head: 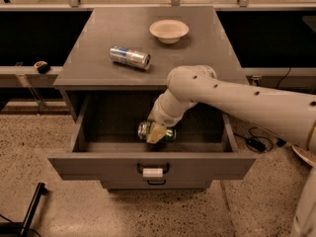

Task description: Place green can into top drawer

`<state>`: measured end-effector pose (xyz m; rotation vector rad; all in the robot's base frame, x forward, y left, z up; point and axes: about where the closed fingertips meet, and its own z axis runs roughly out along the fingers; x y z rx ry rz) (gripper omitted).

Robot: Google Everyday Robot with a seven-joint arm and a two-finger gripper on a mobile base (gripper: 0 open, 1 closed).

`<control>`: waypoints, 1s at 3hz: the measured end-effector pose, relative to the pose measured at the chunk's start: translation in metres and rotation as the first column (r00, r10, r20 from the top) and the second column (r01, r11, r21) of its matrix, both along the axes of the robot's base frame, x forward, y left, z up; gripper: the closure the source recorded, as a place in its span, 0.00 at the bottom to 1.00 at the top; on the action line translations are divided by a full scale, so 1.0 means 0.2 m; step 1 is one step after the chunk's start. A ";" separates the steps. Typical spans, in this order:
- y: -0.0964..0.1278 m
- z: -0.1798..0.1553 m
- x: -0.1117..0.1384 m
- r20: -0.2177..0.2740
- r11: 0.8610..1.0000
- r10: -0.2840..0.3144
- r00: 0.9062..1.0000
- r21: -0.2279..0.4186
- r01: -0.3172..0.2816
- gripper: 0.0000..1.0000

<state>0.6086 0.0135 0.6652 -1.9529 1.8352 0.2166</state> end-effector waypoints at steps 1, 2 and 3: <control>0.00 0.01 0.00 0.002 1.000 0.003 1.000 0.003 -0.003 0.06; 0.02 0.10 -0.02 0.026 0.999 0.035 0.999 0.029 -0.036 0.00; -0.01 0.27 -0.05 0.039 0.986 0.074 0.996 0.144 -0.079 0.00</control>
Offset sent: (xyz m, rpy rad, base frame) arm -0.0070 0.0042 0.0458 0.0620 -0.0599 0.0681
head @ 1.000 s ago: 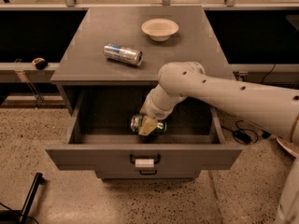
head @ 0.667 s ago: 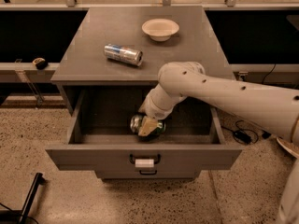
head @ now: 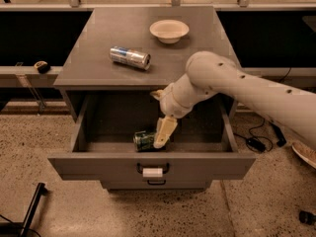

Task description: Place green can into top drawer

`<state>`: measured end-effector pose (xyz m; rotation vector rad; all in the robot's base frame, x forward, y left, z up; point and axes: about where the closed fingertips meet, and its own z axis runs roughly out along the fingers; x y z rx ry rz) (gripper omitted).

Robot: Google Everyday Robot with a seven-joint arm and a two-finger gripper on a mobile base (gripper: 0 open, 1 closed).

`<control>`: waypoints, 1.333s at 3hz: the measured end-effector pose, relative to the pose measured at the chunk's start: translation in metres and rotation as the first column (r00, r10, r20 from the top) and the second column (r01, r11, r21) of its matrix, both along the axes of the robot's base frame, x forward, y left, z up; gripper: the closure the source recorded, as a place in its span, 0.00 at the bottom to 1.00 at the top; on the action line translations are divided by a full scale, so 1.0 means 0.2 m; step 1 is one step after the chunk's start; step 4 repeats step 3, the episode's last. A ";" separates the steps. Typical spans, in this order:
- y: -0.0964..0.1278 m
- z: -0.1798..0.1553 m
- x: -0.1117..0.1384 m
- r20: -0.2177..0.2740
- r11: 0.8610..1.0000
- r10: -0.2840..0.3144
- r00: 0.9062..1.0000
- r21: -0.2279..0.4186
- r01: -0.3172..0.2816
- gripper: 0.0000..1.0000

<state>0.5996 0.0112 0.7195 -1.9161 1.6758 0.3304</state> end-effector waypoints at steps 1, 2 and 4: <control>-0.09 0.27 -0.08 0.041 0.997 0.044 0.998 0.068 -0.046 0.19; -0.24 0.49 -0.18 0.058 0.997 0.043 0.997 0.062 -0.047 0.33; -0.24 0.48 -0.18 0.057 0.997 0.044 0.997 0.062 -0.047 0.11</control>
Offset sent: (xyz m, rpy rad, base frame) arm -0.0542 -0.0809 0.1437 0.0603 -0.0836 0.0321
